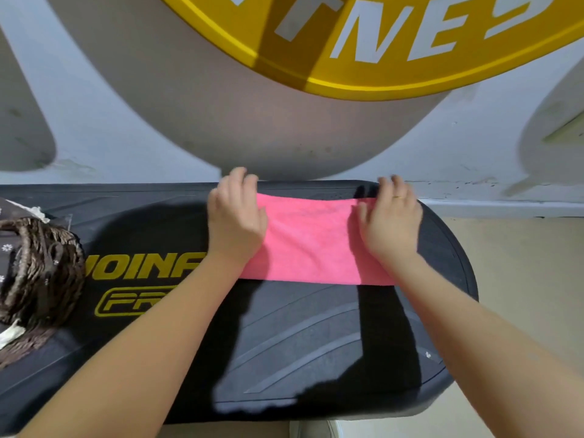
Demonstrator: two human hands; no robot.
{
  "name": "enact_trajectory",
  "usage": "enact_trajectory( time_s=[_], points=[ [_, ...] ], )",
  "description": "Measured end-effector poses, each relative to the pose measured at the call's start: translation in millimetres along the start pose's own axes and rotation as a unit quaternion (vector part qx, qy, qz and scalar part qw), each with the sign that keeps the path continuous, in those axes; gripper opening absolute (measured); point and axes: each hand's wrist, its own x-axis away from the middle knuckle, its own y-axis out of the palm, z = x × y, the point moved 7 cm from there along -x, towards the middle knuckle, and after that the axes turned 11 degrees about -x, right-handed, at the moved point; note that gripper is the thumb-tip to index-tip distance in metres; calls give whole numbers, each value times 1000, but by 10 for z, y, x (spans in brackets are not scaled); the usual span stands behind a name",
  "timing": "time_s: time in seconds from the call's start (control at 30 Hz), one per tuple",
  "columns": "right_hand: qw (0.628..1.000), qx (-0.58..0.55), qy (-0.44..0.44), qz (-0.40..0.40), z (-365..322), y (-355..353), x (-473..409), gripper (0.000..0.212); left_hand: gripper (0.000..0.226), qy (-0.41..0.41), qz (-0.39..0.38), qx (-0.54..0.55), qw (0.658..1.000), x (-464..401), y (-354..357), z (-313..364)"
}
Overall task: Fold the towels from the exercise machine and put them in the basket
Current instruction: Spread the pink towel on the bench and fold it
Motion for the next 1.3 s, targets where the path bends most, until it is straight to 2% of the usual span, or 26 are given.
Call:
enact_trajectory(
  time_s=[0.07, 0.13, 0.2, 0.37, 0.47, 0.57, 0.67, 0.8, 0.87, 0.97, 1.03, 1.1, 1.3],
  points=[
    [988, -43, -139, -46, -408, 252, 221, 62, 43, 95, 0, 11, 995, 110, 123, 318],
    [966, -41, -196, -162, -689, 569, 441, 74, 51, 124, -78, 4, 989, 262, 341, 423],
    [958, -2, -182, -223, -691, 759, 516, 83, 63, 112, -137, -25, 984, 364, 475, 313],
    [970, 62, -131, -196, -276, 624, 342, 85, 112, 101, -216, -33, 971, 420, 476, 129],
    [980, 86, -71, -163, 92, 436, 253, 76, 132, 100, -243, -37, 964, 447, 481, 73],
    [985, 65, 10, -159, 371, 277, 230, 65, 139, 97, -279, -52, 954, 472, 483, 24],
    [981, 60, 58, -175, 442, 196, 276, 67, 136, 95, -310, -73, 943, 488, 439, 3],
    [984, 26, 94, -146, 374, -8, 379, 65, 96, 49, -308, -99, 945, 480, 343, 109],
    [988, -16, 106, -111, 369, -134, 406, 58, 86, 71, -299, -96, 947, 472, 324, 326],
    [981, -79, 137, -111, 417, -180, 433, 45, 79, 145, -285, -42, 947, 467, 311, 784],
    [968, -148, 180, -96, 439, -201, 454, 38, 75, 179, -256, -20, 950, 447, 281, 1028],
    [947, -212, 229, -76, 465, -215, 469, 40, 73, 190, -250, -11, 949, 454, 311, 1153],
    [883, -311, 333, -115, 576, -157, 557, 44, 72, 191, -272, -26, 943, 535, 456, 1159]
  ],
)
